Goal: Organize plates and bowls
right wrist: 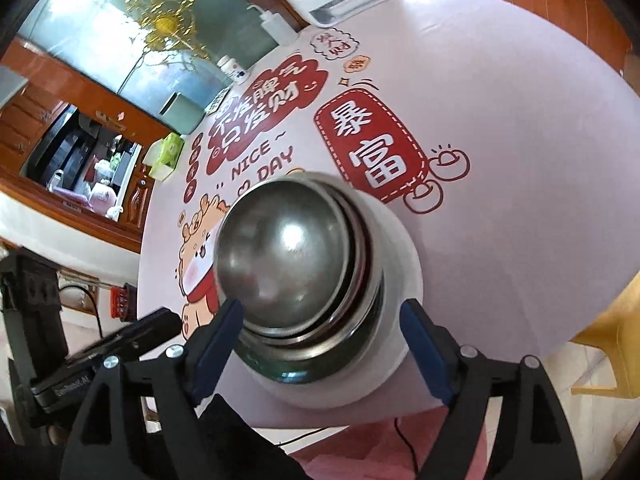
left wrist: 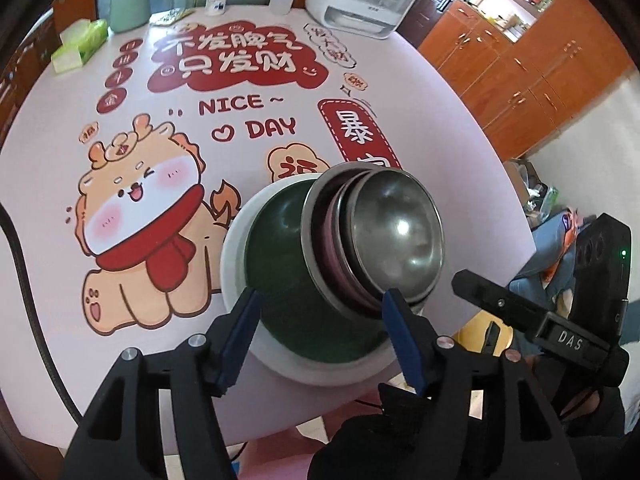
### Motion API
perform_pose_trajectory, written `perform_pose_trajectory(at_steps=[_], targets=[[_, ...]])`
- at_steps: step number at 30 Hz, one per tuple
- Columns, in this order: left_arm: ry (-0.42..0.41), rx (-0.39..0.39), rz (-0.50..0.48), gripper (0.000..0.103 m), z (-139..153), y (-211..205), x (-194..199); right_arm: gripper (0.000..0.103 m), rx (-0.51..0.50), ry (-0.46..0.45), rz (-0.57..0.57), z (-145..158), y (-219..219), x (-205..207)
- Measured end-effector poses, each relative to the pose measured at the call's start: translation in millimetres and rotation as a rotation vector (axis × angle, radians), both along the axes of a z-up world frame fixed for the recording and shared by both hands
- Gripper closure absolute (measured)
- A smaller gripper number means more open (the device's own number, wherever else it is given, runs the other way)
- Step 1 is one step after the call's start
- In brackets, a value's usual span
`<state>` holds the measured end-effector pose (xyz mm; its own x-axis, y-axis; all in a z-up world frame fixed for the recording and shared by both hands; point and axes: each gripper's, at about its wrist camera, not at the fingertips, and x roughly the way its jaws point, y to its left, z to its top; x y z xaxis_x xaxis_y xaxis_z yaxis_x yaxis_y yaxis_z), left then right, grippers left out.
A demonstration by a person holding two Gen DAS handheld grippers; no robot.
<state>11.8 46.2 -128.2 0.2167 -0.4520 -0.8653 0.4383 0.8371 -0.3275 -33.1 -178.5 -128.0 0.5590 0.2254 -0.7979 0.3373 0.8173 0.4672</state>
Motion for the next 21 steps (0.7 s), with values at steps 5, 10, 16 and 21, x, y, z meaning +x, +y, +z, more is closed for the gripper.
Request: perform_pose_trajectory(at_steps=[5, 10, 16, 21], targets=[[-0.005, 0.004, 0.038, 0.040, 7, 11, -12, 0.019, -0.082, -0.038, 0.062, 18, 12, -3], [-0.062, 0.014, 0.117, 0.035, 23, 14, -21, 0.013, -0.117, -0.073, 0.132, 41, 11, 4], [-0.108, 0.012, 0.210, 0.029, 40, 7, -37, 0.009, -0.143, -0.079, 0.218, 66, 10, -3], [-0.151, 0.048, 0.278, 0.027, 48, -5, -59, 0.008, -0.172, -0.068, 0.229, 78, 3, -24]])
